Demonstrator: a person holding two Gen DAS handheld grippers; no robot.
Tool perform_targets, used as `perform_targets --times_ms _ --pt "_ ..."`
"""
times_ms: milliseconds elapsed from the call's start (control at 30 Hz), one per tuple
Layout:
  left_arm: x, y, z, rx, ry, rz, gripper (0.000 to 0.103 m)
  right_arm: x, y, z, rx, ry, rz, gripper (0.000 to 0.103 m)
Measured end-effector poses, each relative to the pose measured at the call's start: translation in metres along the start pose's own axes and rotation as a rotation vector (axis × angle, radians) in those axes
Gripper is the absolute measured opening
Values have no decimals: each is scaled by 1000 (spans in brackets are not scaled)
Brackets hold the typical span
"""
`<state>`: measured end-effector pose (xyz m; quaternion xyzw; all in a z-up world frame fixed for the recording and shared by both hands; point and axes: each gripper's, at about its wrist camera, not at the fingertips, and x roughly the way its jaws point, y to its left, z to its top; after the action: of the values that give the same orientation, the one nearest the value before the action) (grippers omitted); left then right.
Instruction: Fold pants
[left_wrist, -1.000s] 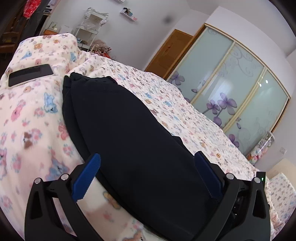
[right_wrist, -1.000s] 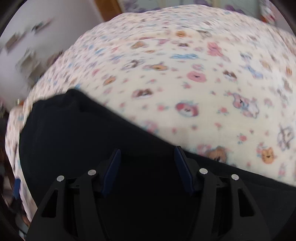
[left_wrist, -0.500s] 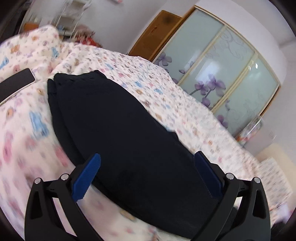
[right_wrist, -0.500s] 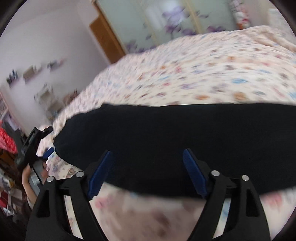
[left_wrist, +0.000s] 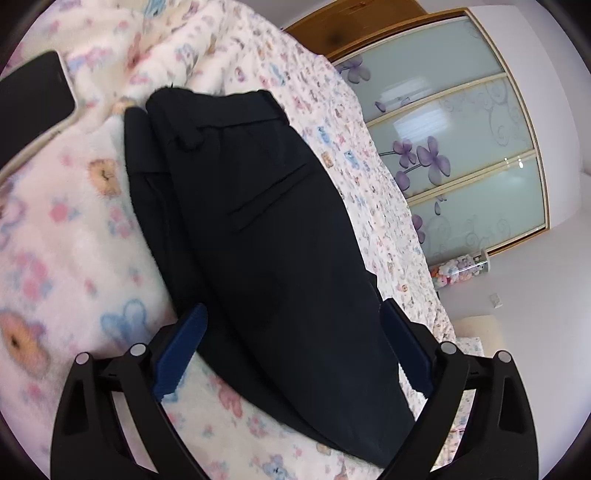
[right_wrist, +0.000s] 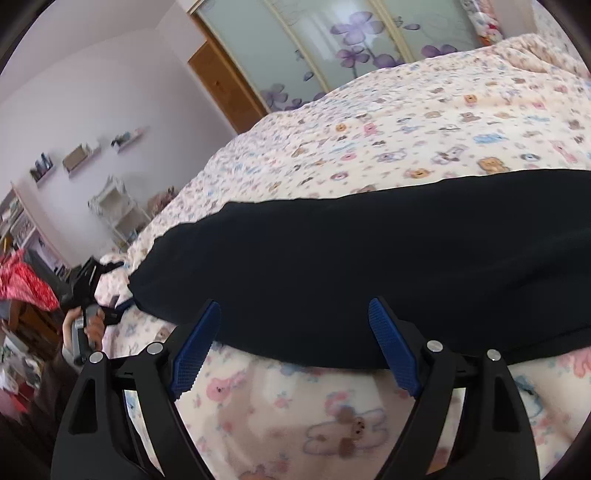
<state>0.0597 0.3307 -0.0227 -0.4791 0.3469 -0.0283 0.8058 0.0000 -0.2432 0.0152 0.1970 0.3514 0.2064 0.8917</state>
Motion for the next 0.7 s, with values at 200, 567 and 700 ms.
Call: perform_targets --times_ms 200,567,700 --pt "7 7 25 -44 -13 -31 73 1 -1 -6 5 19 -8 85" --pt "-14 -2 15 51 -128 109 9 4 -1 -7 -10 25 -22 85" --pt "-3 -1 10 142 -133 248 12 2 -6 -4 10 13 -25 85"
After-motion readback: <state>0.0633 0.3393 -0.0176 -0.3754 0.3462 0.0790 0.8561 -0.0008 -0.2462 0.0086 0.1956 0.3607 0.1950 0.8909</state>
